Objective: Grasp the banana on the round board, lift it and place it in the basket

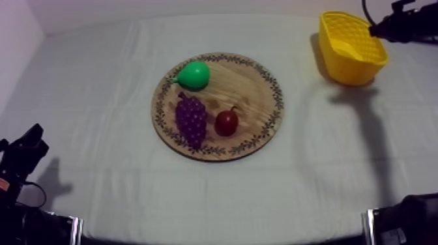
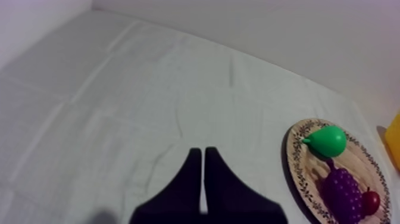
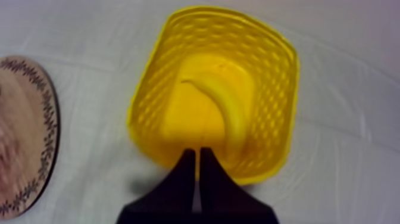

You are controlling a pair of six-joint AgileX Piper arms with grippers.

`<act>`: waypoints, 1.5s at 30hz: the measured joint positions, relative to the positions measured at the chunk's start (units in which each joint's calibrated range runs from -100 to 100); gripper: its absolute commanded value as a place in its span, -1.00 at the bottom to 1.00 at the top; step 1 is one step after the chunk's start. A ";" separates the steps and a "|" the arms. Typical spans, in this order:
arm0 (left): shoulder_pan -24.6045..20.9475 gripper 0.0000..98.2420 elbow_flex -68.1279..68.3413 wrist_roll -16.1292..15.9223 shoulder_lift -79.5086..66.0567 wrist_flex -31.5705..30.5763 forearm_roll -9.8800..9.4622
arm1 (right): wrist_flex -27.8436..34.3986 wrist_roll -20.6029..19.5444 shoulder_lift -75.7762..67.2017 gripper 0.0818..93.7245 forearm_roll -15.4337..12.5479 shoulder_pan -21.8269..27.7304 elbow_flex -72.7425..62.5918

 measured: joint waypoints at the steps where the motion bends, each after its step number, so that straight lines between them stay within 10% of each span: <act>1: 0.00 -1.00 0.00 0.00 0.00 0.00 0.00 | -0.80 0.00 -2.34 -0.99 0.00 -0.59 2.69; 18: 0.00 -1.00 0.00 0.00 0.00 0.08 0.00 | 1.10 -6.42 -44.34 -0.99 4.58 -8.45 40.84; 45: 0.00 -1.00 0.00 0.00 0.00 0.08 0.00 | -3.02 -8.78 -77.19 -0.99 10.78 -3.08 61.96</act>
